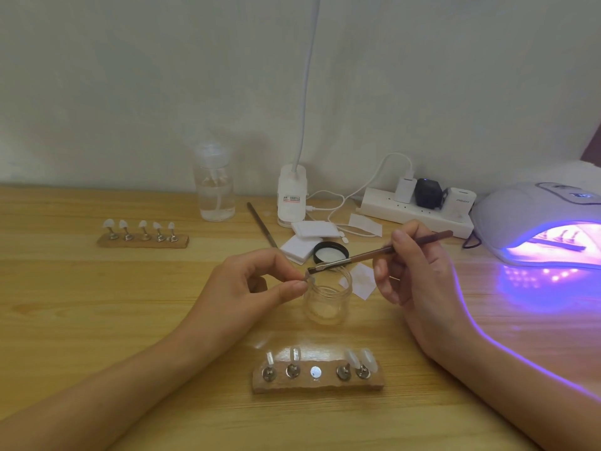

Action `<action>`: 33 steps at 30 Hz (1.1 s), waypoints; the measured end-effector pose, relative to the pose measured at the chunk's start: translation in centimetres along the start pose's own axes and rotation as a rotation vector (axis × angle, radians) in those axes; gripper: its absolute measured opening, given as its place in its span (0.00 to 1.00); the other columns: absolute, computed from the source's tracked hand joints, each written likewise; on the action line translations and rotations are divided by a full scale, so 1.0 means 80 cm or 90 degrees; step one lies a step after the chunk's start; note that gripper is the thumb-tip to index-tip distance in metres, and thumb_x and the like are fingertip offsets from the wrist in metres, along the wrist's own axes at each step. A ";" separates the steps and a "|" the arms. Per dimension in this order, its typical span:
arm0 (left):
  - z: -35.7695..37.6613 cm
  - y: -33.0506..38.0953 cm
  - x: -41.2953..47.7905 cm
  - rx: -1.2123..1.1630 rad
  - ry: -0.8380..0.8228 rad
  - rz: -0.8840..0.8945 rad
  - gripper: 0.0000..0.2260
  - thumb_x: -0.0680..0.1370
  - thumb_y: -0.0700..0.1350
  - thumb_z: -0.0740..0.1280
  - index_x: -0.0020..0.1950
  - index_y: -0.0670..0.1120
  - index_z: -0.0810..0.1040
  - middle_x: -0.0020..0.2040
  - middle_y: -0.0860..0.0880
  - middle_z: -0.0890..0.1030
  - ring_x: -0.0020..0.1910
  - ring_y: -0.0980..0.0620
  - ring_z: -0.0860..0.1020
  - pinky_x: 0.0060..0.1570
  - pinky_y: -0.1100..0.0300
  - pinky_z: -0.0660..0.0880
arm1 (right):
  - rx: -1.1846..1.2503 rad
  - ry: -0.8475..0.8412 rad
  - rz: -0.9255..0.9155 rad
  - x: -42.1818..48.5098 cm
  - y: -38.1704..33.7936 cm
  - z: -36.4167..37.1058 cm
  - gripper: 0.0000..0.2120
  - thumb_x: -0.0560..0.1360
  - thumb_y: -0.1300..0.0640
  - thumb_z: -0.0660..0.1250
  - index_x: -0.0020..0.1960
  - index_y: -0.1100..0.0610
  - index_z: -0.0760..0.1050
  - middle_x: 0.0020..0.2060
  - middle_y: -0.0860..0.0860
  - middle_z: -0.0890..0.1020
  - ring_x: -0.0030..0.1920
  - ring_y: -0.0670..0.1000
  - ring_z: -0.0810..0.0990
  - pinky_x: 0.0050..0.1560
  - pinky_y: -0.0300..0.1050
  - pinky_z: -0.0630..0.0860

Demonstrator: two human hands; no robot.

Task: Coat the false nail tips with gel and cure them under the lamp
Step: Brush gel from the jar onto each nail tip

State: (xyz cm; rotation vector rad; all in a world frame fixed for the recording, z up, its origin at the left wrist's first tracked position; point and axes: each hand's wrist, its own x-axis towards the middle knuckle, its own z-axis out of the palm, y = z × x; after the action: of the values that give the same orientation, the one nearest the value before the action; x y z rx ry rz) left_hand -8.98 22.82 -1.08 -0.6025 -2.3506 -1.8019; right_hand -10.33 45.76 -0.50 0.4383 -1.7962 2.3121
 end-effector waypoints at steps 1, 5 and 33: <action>0.000 0.000 0.000 0.001 0.001 0.001 0.04 0.68 0.53 0.73 0.40 0.55 0.82 0.38 0.59 0.83 0.26 0.59 0.64 0.29 0.70 0.66 | -0.008 0.000 0.004 0.000 0.000 0.001 0.09 0.78 0.51 0.63 0.39 0.51 0.72 0.28 0.53 0.77 0.24 0.48 0.73 0.23 0.36 0.68; 0.000 0.000 0.001 0.007 0.003 0.007 0.04 0.68 0.54 0.73 0.40 0.55 0.83 0.40 0.58 0.84 0.26 0.60 0.65 0.29 0.70 0.66 | -0.034 0.047 0.027 0.000 0.000 -0.002 0.13 0.80 0.54 0.62 0.37 0.49 0.72 0.27 0.52 0.76 0.24 0.48 0.71 0.24 0.36 0.68; 0.004 0.001 0.001 0.103 0.027 0.081 0.05 0.75 0.40 0.73 0.41 0.46 0.80 0.24 0.64 0.72 0.23 0.59 0.64 0.28 0.74 0.62 | -0.027 0.035 0.021 0.002 0.004 -0.004 0.10 0.77 0.50 0.64 0.38 0.51 0.72 0.27 0.52 0.76 0.24 0.48 0.72 0.24 0.36 0.69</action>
State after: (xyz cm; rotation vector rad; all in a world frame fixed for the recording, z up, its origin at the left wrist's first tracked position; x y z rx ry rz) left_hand -8.93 23.16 -1.05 -0.6685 -2.3429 -1.5385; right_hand -10.63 45.98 -0.77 0.3383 -1.8374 2.2790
